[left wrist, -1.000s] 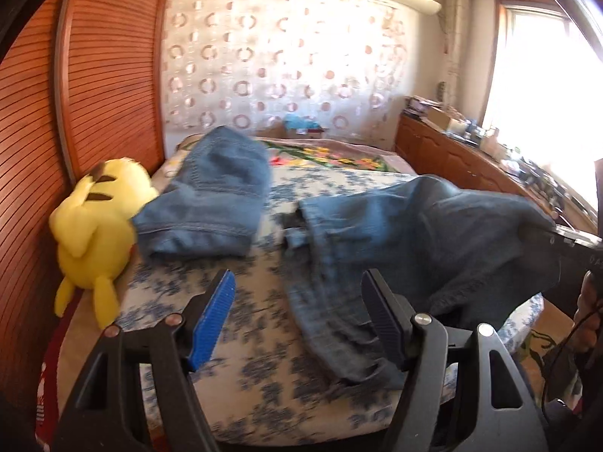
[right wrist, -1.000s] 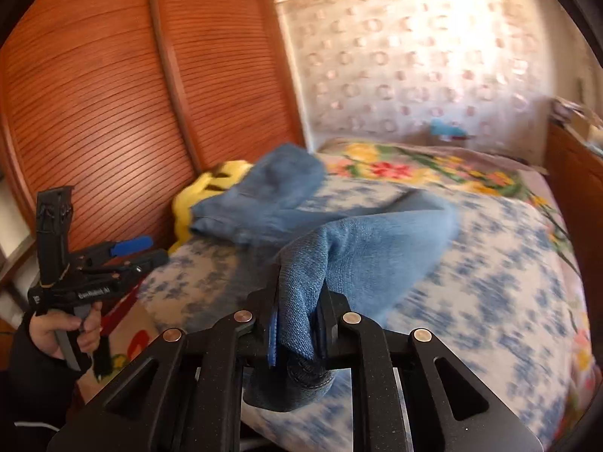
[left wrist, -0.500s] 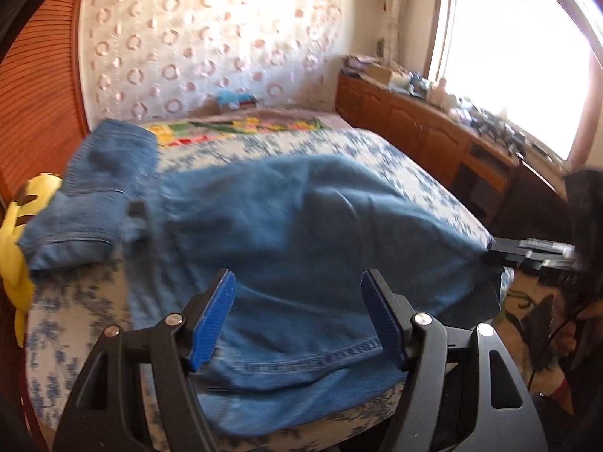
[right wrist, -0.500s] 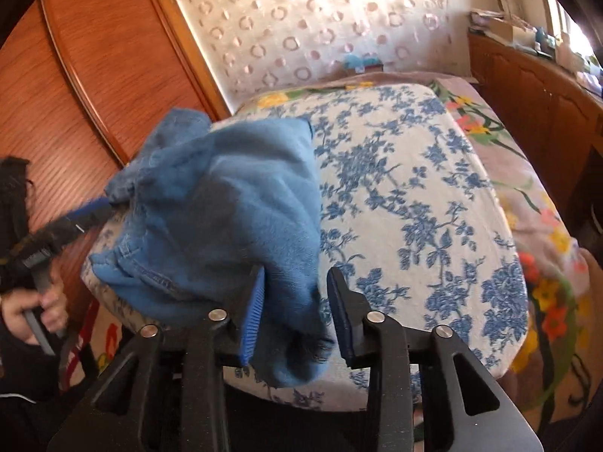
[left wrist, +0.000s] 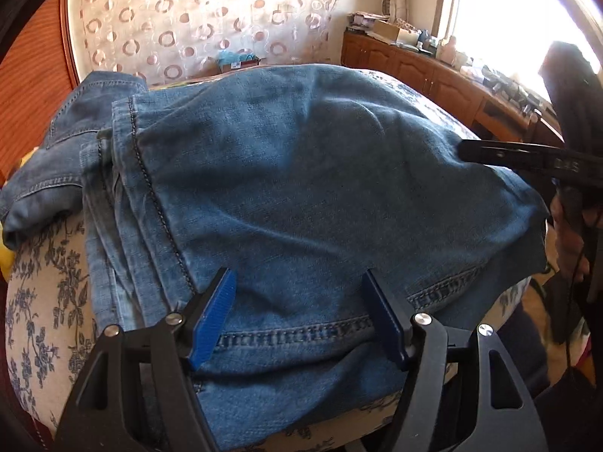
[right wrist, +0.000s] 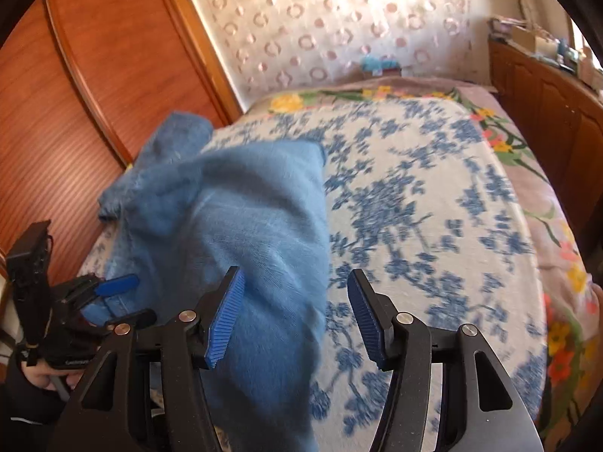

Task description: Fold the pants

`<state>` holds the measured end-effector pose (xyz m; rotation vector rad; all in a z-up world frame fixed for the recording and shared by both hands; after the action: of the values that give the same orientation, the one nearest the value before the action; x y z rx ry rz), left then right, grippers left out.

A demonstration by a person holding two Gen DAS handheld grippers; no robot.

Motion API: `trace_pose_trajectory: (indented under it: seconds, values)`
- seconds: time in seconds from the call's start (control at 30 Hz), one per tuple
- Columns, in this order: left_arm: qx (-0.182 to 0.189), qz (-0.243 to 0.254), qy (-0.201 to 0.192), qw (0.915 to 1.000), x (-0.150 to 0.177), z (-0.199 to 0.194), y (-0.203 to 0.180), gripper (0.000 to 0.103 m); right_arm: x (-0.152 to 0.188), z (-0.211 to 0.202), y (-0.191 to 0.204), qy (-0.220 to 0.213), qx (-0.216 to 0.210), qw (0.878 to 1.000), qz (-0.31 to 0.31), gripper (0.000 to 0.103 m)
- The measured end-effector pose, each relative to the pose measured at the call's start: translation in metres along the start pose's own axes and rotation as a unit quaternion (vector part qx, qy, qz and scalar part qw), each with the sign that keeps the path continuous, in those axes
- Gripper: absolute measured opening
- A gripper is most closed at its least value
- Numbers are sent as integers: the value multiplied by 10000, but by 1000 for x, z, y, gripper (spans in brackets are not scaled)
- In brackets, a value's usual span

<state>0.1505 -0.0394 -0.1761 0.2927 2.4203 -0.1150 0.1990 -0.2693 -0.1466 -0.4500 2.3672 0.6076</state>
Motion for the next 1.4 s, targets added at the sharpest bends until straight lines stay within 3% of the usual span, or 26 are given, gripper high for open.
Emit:
trace_pose_trajectory:
  seconds: [0.17, 0.4, 0.47, 0.5, 0.57, 0.7, 0.87, 1.1, 1.4]
  values:
    - [-46, 81, -57, 9999, 8, -2, 0, 69, 5, 14, -8, 208, -32, 9997, 138, 64]
    - [127, -15, -105, 9999, 20, -9, 14, 69, 16, 27, -4, 376, -193, 9989, 207, 62]
    - [144, -26, -123, 9998, 20, -10, 14, 69, 17, 26, -2, 410, -360, 9981, 285, 51]
    - [149, -29, -130, 9998, 21, -10, 14, 69, 17, 26, -1, 429, -438, 9976, 315, 32]
    - [165, -37, -141, 9998, 20, -11, 12, 69, 14, 23, 4, 444, -533, 9972, 285, 14]
    - [260, -124, -158, 9995, 22, -17, 15, 69, -12, 3, 16, 52, -452, 9989, 122, 5]
    - [438, -340, -296, 9980, 23, -40, 26, 69, -45, -14, 49, -333, -366, 9982, -328, 3]
    - [125, -602, -656, 9959, 19, -83, 68, 69, -73, -15, 112, -582, -717, 9923, -826, 3]
    - [-314, -1054, -945, 9894, 11, -110, 127, 69, -51, 29, 204, -208, -1370, 9815, -1321, 3]
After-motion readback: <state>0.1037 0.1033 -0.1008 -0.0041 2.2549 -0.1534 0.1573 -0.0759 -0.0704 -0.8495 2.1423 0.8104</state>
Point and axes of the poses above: each gripper's, at about its wrist camera, not at the fingertips, and z roughly the way its jaws point, y to its left, x to its underside, the point moved 8 cm from there along z, roughly the way its jaws point, and after that the axes turned 5 degrees about -x, right-handed, at the moved point
